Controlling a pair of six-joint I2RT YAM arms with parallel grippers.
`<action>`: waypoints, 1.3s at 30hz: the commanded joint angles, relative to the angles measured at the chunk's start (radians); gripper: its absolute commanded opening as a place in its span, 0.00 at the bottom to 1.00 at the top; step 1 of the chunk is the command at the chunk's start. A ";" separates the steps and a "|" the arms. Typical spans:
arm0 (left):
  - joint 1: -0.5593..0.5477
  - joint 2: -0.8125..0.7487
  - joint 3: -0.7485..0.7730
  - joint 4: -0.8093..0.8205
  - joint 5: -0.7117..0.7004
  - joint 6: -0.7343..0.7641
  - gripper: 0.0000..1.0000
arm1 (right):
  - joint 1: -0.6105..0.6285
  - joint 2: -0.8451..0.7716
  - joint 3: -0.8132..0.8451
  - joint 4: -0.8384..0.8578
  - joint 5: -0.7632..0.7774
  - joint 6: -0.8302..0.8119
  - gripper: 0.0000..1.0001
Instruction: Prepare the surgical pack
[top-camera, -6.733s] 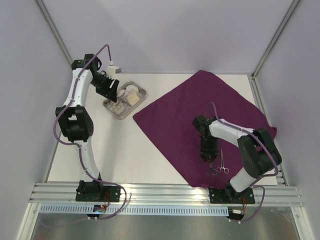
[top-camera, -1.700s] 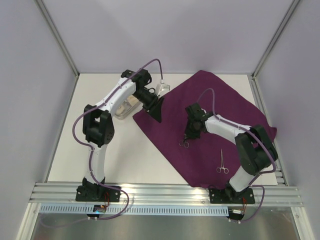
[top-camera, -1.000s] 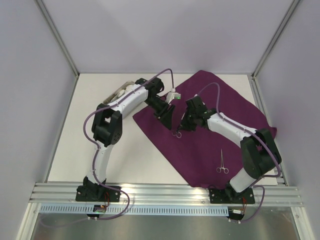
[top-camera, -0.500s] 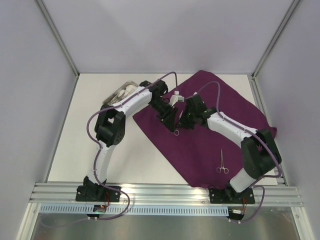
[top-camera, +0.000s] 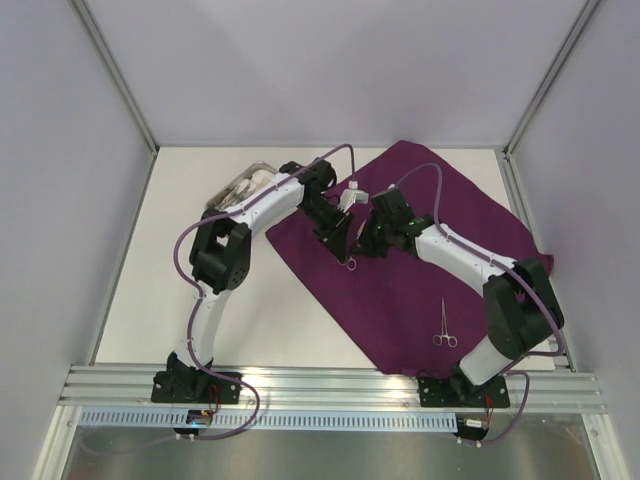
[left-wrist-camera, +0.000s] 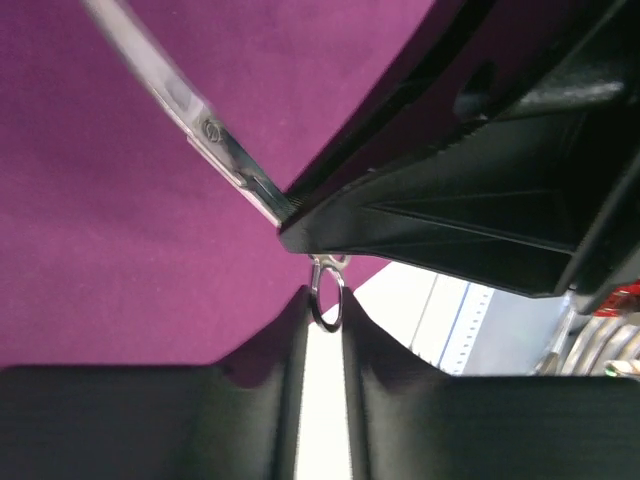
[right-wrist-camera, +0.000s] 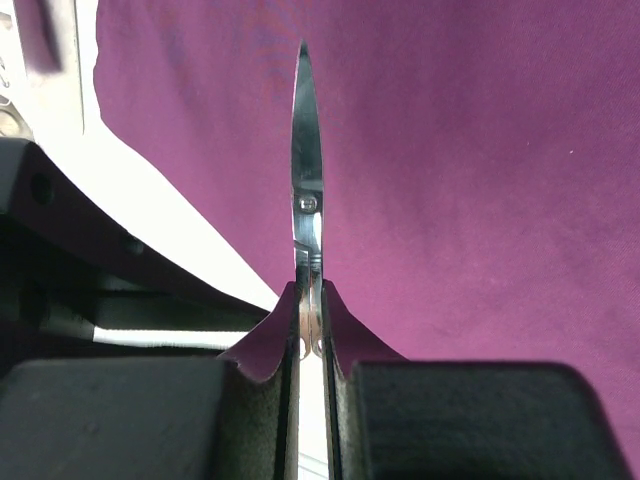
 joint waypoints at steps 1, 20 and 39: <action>-0.008 0.001 -0.004 0.019 0.012 -0.017 0.21 | 0.004 -0.037 0.032 0.053 -0.011 0.027 0.00; 0.159 -0.051 0.104 -0.190 -0.182 0.090 0.00 | -0.007 -0.132 0.077 -0.017 -0.061 -0.151 0.53; 0.578 0.039 0.348 -0.409 -0.507 0.452 0.00 | -0.012 -0.118 0.052 -0.065 -0.092 -0.242 0.54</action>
